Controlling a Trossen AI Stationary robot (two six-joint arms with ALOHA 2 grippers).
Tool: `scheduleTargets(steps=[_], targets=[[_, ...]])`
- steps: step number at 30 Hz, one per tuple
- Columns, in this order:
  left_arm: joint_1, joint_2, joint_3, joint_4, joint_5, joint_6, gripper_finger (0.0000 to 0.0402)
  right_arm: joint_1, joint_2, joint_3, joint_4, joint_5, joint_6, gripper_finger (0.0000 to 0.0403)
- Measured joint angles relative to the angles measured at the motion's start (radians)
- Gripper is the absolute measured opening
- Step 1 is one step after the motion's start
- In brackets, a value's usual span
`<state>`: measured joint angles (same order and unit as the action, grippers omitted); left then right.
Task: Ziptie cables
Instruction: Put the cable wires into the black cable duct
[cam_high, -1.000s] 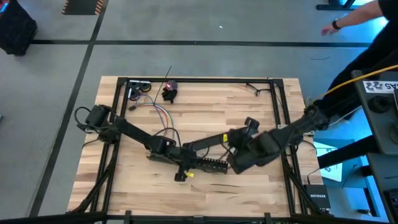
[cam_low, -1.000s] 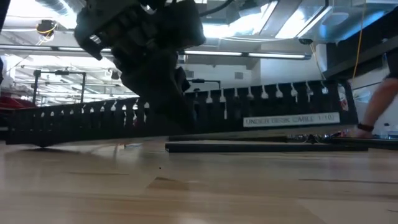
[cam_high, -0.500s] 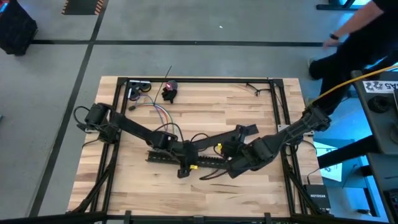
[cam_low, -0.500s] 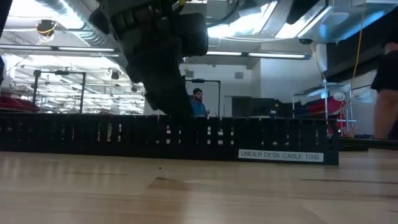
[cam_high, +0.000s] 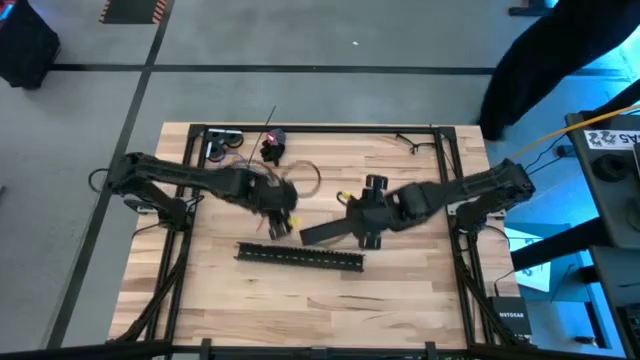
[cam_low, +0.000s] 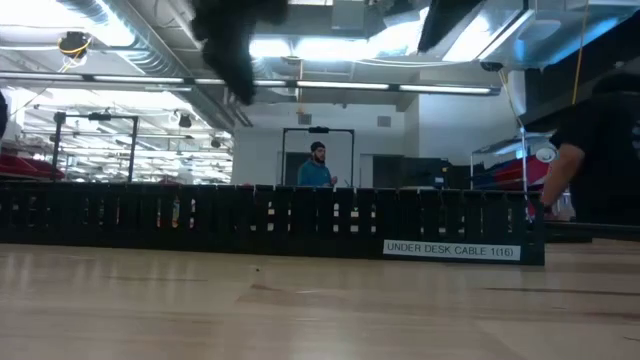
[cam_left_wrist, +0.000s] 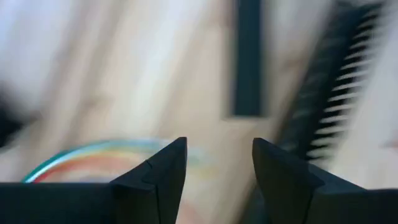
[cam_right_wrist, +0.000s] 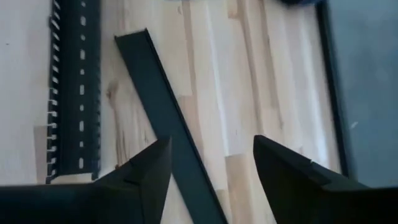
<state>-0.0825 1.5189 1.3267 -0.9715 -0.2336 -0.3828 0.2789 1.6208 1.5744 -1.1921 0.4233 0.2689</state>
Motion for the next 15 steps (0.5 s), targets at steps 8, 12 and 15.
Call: scheduleTargets(steps=[8, 12, 15], targets=[[0.302, -0.169, -0.183, -0.233, -0.022, 0.095, 0.0163, -0.186, 0.002, -0.101, 0.238, -0.153, -0.037, 0.0221], [0.473, -0.178, -0.293, -0.194, -0.023, 0.229, 0.0163, -0.257, 0.001, -0.216, 0.436, -0.25, 0.019, 0.0221], [0.577, -0.15, -0.358, -0.127, -0.019, 0.356, 0.0163, -0.283, 0.002, -0.291, 0.555, -0.315, 0.086, 0.0221]])
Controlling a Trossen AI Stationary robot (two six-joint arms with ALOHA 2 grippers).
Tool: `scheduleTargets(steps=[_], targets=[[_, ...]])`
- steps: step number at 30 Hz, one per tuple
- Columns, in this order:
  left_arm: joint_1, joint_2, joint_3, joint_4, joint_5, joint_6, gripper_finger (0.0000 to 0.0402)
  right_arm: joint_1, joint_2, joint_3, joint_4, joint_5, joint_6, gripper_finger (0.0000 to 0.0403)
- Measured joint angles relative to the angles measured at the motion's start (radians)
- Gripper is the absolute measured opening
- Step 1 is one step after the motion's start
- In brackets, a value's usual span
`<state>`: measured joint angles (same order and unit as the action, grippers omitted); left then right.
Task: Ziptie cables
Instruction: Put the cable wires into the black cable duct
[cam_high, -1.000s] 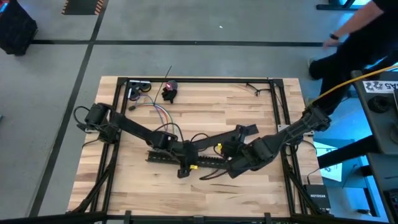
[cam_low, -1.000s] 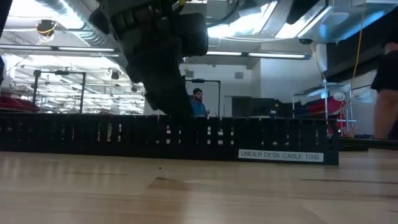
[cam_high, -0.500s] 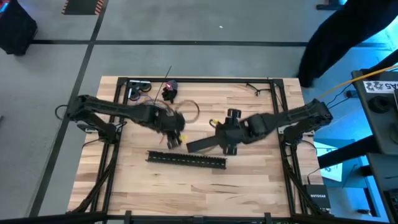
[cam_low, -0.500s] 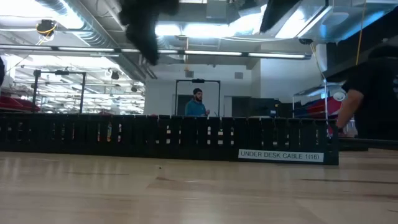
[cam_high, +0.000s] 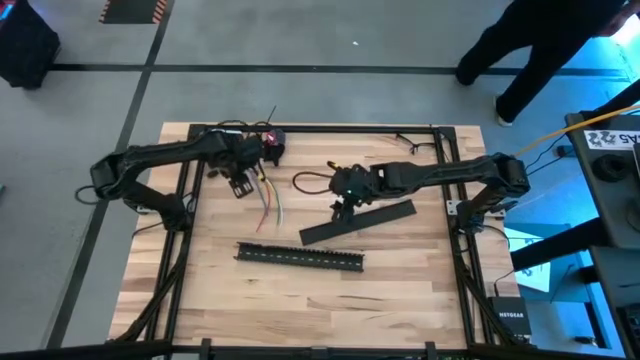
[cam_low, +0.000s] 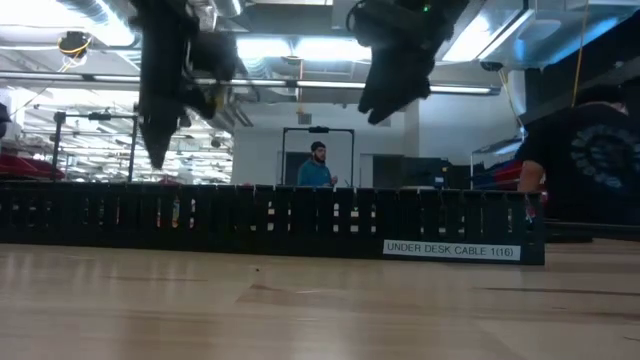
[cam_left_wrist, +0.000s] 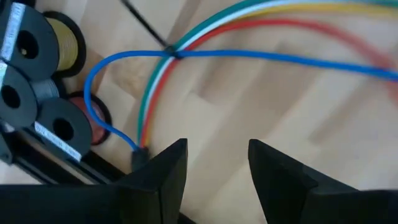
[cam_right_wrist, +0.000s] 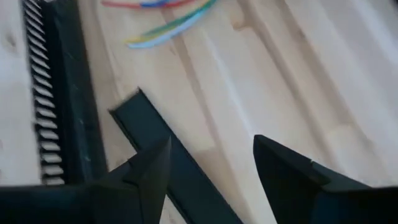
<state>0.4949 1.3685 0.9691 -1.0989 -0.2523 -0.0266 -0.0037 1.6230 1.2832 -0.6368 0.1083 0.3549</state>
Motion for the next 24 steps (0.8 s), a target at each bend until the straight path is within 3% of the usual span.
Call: scheduleTargets(steps=[7, 13, 24], targets=[[0.132, 0.054, -0.048, 0.131, 0.018, 0.243, 0.0164, 0.017, 0.0, -0.087, 0.115, -0.082, 0.033, 0.0221], [0.129, 0.048, -0.048, 0.159, 0.32, 0.386, 0.0164, 0.023, -0.002, -0.094, 0.087, -0.113, -0.018, 0.0221], [0.043, 0.049, -0.141, 0.401, 0.326, 0.756, 0.0163, -0.004, -0.018, -0.094, 0.05, -0.084, -0.137, 0.0221]])
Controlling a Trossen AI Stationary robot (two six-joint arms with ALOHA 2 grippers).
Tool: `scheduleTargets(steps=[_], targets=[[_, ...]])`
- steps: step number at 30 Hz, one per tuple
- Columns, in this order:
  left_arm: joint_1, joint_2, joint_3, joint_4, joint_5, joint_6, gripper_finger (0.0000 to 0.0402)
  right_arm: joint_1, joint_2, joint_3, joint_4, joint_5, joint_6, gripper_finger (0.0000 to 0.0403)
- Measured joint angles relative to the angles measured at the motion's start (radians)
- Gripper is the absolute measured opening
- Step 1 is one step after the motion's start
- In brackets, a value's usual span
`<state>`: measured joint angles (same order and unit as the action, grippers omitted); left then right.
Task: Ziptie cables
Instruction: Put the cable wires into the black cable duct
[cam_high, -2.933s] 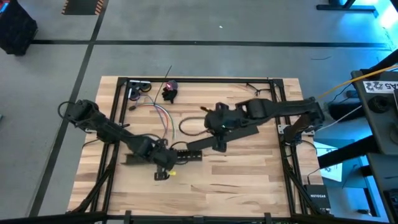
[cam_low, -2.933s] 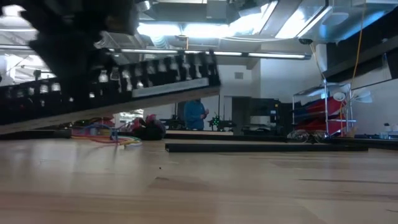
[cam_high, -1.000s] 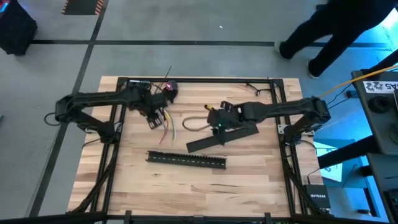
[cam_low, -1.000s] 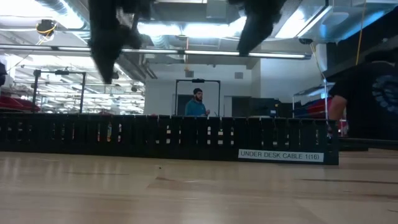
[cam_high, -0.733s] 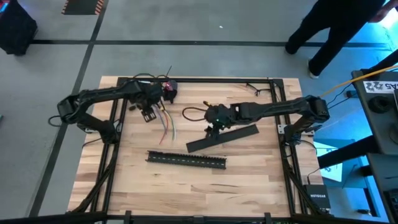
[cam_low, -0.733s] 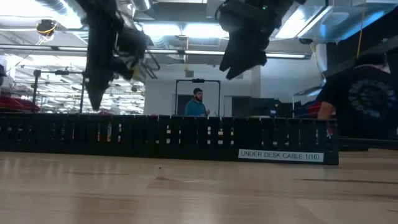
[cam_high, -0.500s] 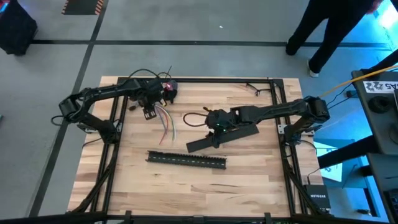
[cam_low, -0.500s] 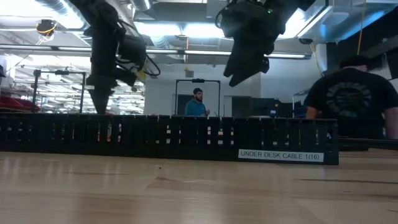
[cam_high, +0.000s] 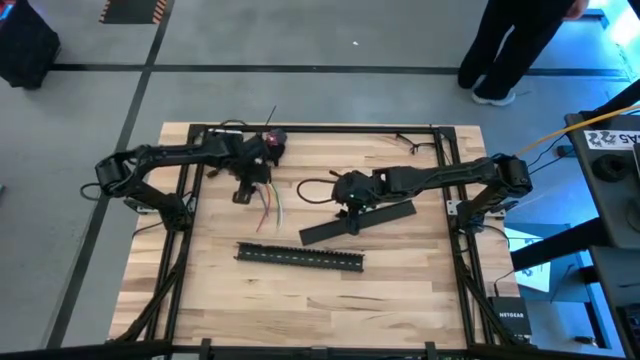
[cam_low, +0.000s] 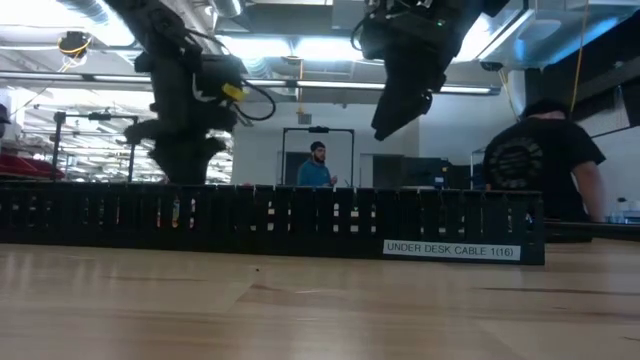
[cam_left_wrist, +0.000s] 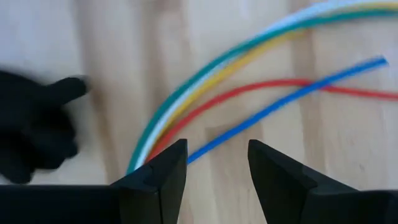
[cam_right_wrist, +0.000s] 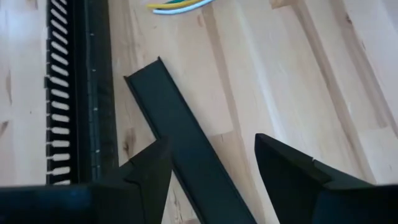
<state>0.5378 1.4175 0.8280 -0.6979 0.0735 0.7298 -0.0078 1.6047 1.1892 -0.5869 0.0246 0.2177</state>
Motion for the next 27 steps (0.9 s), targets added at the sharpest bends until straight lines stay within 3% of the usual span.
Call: scheduleTargets(steps=[5, 15, 22, 27], targets=[[-0.039, 0.0, -0.089, 0.086, -0.001, 0.084, 0.0137, 0.0, 0.0, 0.0, -0.025, -0.002, -0.008, 0.0221], [-0.057, 0.033, -0.24, 0.356, 0.015, 0.102, 0.0075, 0.0, 0.0, 0.0, -0.036, -0.011, 0.012, 0.0221], [-0.06, 0.08, -0.243, 0.406, 0.173, 0.001, 0.0013, 0.001, 0.0, 0.0, -0.036, -0.018, 0.034, 0.0221], [-0.087, 0.066, -0.189, 0.391, 0.261, -0.119, 0.0006, 0.001, 0.0, 0.0, -0.035, -0.018, 0.039, 0.0221]])
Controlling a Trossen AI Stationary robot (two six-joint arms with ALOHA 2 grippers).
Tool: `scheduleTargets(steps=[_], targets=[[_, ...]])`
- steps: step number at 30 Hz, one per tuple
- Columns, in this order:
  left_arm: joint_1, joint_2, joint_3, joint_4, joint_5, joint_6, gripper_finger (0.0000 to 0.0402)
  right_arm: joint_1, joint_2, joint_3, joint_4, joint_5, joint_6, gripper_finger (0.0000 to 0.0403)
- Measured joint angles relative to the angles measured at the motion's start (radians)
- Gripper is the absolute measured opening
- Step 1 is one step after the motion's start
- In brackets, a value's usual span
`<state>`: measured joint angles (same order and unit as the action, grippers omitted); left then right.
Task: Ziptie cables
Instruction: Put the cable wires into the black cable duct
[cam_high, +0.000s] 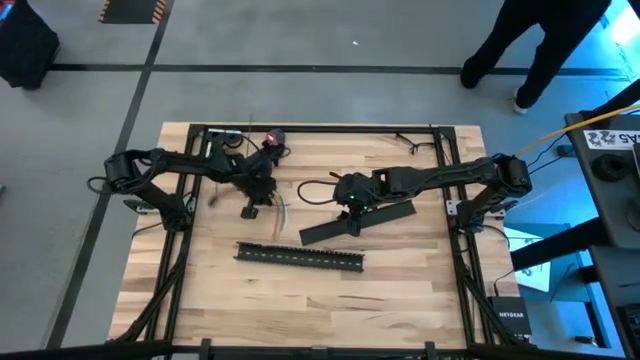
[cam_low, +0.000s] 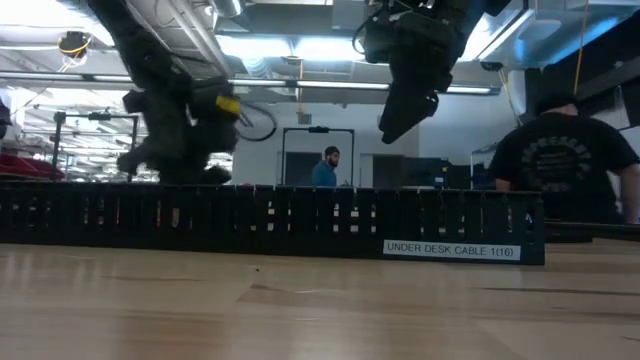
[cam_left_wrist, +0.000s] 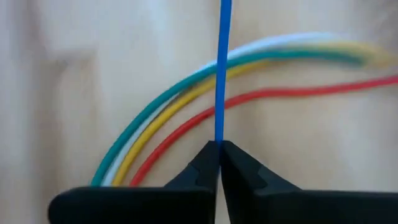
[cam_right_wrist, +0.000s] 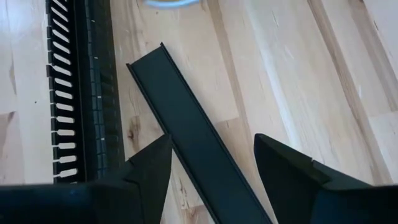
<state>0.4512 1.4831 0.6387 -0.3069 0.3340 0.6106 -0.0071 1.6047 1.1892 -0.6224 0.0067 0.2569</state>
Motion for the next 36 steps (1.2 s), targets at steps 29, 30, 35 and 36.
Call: scheduleTargets(steps=[29, 30, 35, 36], targets=[[-0.139, -0.096, 0.297, 0.4, 0.041, -0.326, 0.0001, -0.002, -0.045, 0.001, 0.142, 0.186, -0.02, 0.0221], [-0.138, -0.107, 0.303, 0.399, 0.04, -0.337, 0.0001, -0.002, -0.065, 0.001, 0.125, 0.187, -0.02, 0.0221], [-0.138, -0.157, 0.317, 0.396, 0.04, -0.365, 0.0001, -0.002, -0.203, 0.001, 0.049, 0.189, 0.008, 0.0221], [-0.139, -0.161, 0.317, 0.392, 0.04, -0.377, 0.0001, -0.002, -0.236, 0.002, 0.037, 0.185, 0.009, 0.0221]])
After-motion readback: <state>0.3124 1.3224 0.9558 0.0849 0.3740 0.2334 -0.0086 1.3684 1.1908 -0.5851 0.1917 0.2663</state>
